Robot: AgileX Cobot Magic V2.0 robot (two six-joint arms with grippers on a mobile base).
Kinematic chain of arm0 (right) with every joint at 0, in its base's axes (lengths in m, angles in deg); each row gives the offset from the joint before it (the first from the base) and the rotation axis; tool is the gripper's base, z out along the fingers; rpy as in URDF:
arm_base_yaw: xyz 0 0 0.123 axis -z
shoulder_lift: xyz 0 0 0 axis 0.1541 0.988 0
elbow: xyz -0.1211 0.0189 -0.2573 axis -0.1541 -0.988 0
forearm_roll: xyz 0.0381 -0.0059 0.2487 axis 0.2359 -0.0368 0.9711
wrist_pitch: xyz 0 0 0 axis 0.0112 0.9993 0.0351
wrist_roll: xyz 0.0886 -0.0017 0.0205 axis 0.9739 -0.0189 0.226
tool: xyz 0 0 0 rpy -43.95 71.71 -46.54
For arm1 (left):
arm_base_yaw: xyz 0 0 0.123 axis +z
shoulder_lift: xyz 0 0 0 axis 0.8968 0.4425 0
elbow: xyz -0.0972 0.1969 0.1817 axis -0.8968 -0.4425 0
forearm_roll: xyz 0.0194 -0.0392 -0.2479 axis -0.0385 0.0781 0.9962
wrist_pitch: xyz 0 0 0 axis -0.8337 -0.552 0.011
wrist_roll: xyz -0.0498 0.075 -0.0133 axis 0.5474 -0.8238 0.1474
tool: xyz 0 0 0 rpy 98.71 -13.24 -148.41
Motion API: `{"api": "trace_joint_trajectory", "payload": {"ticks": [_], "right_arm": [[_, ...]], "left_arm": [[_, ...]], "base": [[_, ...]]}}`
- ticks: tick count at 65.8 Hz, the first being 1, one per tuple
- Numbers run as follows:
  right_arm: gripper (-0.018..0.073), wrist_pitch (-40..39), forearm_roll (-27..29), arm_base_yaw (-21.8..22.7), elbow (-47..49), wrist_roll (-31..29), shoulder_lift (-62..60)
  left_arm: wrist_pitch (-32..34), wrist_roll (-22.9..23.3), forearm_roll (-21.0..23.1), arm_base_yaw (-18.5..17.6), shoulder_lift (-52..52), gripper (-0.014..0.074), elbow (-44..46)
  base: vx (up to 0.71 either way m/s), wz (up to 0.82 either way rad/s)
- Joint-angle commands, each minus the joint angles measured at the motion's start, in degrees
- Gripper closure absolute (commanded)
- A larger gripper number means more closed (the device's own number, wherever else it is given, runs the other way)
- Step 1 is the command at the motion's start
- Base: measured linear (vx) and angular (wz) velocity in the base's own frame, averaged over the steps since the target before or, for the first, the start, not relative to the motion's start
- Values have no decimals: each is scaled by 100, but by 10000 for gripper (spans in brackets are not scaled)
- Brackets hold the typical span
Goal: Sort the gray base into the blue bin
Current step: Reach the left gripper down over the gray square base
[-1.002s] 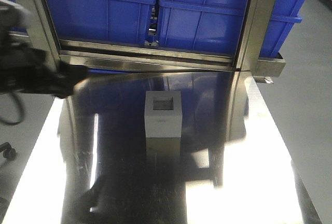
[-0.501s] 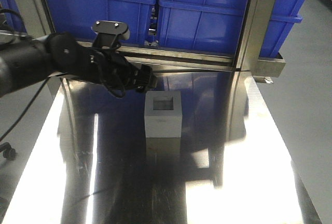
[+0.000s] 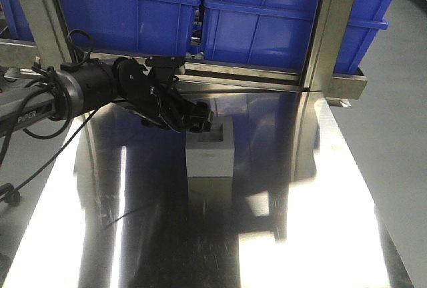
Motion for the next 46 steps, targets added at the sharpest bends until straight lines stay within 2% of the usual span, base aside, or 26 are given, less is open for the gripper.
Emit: {"api": "trace_joint_trajectory", "payload": {"ticks": [1,30,37,46], "right_arm": [[564,-413,-25,22,-9,-70,108],[564,-413,-25,22,-9,-70,108],[564,-413,-25,22,-9,-70,108],[564,-413,-25,22,-9,-70,108]], "left_arm": [[144,158,-24,-20,-292,-28,196],[-39,158,-7,-20,-120,37,196],[-201,158,-7,-20,-120,118,196],[-415,145,-7,-20,-120,279,196]], "base": [[0,0],[0,0],[0,0],[0,0]]}}
